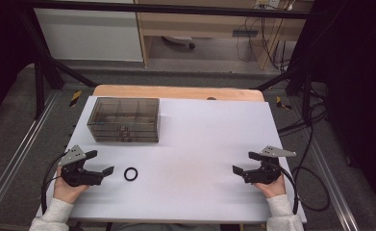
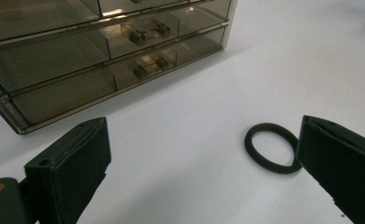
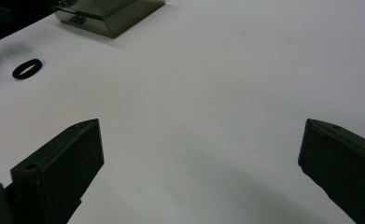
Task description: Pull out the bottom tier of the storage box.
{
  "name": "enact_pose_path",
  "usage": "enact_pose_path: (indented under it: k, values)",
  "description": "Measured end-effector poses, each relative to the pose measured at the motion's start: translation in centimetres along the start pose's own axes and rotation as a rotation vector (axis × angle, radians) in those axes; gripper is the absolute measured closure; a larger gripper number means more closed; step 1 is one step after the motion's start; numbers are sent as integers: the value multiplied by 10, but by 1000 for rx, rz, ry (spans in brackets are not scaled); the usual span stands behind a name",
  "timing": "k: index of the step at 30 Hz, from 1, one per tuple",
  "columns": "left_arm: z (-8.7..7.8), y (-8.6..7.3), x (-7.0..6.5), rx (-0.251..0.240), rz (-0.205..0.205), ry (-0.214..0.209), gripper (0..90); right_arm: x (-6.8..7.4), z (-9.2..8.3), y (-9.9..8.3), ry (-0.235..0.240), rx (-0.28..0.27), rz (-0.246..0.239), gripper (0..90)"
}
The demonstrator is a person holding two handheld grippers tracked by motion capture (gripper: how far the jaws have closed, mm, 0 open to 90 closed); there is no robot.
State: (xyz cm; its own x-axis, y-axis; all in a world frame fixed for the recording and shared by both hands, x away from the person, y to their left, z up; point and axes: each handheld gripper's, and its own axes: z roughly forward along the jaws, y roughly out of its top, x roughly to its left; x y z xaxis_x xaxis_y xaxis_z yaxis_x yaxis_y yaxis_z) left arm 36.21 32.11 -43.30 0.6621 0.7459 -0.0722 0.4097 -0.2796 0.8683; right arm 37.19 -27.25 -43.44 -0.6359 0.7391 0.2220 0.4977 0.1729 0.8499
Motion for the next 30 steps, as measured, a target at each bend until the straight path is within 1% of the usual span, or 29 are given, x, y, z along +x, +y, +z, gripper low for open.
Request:
enact_pose_path:
  k: [6, 14, 24, 27, 30]
  values:
    - [1, 0, -1, 3, 4, 1, 27, 1, 0, 0, 2, 4, 5, 7]
    - [1, 2, -1, 3, 6, 1, 28, 0, -1, 0, 2, 2, -2, 5]
    - [2, 6, -5, 13, 29, 0, 29, 0, -1, 0, 1, -2, 2, 6]
    - [3, 7, -5, 11, 30, -1, 30, 0, -1, 1, 4, 0, -3, 6]
    - [2, 9, -5, 15, 41, 0, 30, 0, -1, 0, 2, 6, -1, 5]
